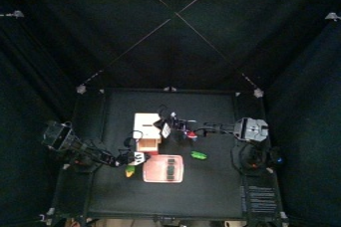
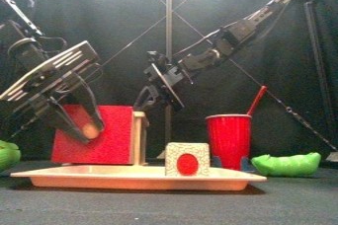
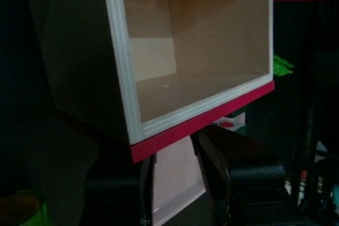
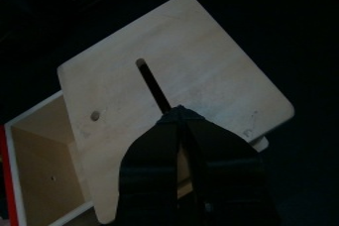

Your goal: Open drawer

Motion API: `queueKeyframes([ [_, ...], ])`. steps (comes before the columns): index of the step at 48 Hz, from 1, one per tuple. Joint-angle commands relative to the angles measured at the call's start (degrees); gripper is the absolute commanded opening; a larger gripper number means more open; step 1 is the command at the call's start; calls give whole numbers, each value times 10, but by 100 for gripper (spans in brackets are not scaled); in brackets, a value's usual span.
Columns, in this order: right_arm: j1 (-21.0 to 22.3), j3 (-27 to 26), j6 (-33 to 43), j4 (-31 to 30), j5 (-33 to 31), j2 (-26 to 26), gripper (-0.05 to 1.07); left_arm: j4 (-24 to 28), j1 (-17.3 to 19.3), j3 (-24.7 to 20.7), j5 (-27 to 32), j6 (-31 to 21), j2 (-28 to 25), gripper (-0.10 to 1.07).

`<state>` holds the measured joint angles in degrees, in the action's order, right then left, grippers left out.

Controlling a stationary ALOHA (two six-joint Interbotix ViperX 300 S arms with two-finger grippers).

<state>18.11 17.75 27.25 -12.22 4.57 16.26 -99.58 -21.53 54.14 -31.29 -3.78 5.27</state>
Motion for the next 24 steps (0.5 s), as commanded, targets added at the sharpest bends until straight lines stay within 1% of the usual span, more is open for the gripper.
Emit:
queueKeyframes([
  [1,2,-10,0,0,-4,-5,34,2,-10,-17,-1,3,11,57],
  [13,2,-24,-1,-2,-27,5,34,-5,-18,-19,-1,3,11,57],
  [24,1,-28,-1,2,-28,8,34,-9,-25,-26,-1,3,12,57],
])
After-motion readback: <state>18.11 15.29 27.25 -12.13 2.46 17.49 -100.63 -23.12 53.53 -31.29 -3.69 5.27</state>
